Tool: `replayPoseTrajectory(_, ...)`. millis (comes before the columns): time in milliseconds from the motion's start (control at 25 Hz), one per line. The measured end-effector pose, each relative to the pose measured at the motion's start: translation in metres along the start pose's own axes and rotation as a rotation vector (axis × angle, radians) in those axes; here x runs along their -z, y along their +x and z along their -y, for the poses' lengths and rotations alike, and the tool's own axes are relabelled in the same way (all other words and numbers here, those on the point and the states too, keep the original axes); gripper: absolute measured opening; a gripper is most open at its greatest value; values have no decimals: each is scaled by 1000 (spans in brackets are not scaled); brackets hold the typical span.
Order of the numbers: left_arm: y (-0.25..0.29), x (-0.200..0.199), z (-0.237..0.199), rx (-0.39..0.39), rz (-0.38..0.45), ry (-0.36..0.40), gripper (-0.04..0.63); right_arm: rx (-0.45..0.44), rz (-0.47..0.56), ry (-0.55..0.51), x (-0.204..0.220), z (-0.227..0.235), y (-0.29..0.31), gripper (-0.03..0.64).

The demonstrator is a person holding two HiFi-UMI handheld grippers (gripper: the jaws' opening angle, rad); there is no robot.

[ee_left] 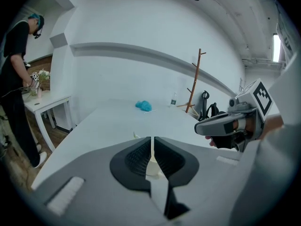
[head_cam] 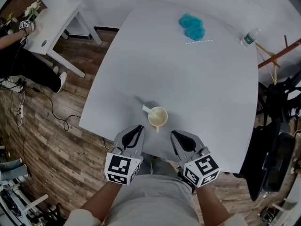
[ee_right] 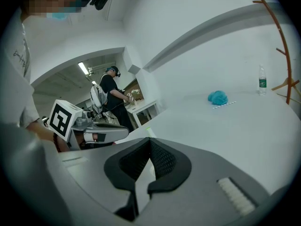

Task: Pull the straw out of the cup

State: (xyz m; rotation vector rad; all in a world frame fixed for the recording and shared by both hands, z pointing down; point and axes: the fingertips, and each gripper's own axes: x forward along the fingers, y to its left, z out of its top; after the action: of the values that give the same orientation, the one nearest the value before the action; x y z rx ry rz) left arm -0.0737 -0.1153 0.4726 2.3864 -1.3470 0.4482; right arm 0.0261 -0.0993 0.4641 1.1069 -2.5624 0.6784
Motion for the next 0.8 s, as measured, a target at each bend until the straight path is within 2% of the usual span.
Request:
replayPoseTrajectory(440, 28, 16, -17, -5, -51, -66, 63, 3, -22, 20, 8, 7, 14, 6)
replayPoseTrajectory(800, 54, 28, -23, 28, -84, -138, 129, 12, -36, 41, 12, 15, 19, 6)
